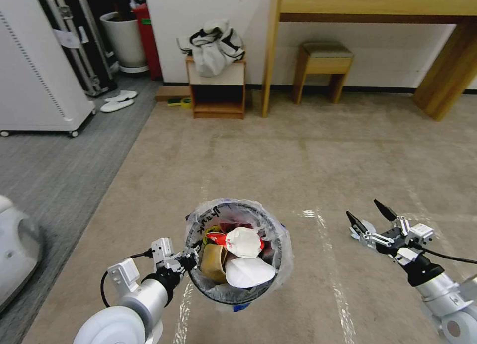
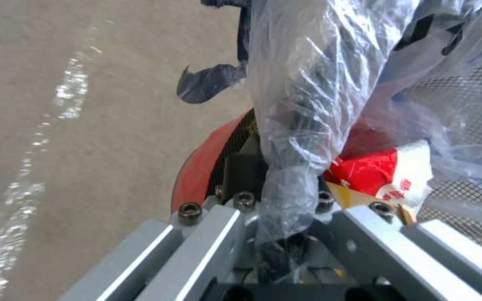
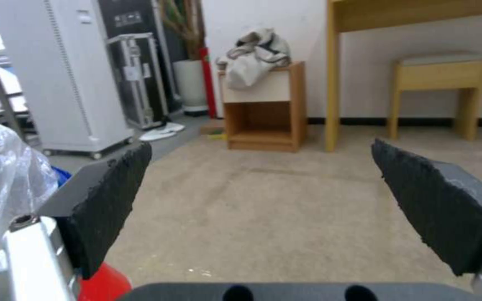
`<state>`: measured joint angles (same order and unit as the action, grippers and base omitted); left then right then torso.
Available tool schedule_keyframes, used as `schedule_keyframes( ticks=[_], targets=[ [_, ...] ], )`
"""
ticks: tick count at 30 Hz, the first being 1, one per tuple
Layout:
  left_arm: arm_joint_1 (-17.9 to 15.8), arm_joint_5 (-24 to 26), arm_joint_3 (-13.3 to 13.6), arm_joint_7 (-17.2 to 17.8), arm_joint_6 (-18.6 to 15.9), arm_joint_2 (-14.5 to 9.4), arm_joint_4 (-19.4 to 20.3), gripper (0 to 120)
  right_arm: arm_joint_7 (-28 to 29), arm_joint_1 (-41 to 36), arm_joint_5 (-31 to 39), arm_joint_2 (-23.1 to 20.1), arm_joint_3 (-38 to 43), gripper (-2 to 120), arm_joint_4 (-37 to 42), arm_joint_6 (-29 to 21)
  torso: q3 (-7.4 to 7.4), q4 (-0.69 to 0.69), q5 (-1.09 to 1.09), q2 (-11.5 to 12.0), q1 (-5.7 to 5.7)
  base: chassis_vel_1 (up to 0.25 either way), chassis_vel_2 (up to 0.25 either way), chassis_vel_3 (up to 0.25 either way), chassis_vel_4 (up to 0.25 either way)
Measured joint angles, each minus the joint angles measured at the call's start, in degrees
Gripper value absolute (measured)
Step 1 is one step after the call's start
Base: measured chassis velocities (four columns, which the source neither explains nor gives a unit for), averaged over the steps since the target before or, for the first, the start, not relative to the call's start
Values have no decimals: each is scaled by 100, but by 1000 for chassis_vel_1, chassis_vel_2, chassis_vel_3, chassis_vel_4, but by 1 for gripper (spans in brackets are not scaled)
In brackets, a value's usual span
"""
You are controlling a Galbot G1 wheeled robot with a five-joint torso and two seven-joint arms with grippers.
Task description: Pick up the trash bin and place the garbage on the floor into it.
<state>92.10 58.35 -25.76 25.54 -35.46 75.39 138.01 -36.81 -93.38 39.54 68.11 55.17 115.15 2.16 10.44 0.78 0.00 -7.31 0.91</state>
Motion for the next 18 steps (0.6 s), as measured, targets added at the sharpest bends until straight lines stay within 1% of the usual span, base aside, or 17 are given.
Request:
schedule_keyframes(
  ticks=[6, 10, 13, 14, 18],
  targets=[
    [13, 4, 5, -1, 39, 27, 0, 1, -1, -1, -6, 12, -2, 100, -18, 4, 0, 4, 0, 0, 0, -86, -73, -80, -81],
    [13, 15, 3, -1, 62, 28, -4, 1, -2, 8, -6, 7, 0, 100, -28, 8, 0, -4, 0, 0, 0, 0, 0, 0, 0],
    [9, 17, 4, -7, 62, 26, -9, 1, -3, 14, -6, 4, 4, 100, -43, 10, 0, -2, 0, 0, 0, 0, 0, 0, 0],
    [8, 12, 5, -22, 58, 24, -10, 1, -4, 20, -6, 4, 4, 100, -53, 12, 0, 0, 0, 0, 0, 0, 0, 0, 0],
    [8, -23, -2, -82, 42, 0, -12, 1, -6, 35, -9, 7, 2, 100, -65, 12, 0, 0, 0, 0, 0, 0, 0, 0, 0]
  ],
)
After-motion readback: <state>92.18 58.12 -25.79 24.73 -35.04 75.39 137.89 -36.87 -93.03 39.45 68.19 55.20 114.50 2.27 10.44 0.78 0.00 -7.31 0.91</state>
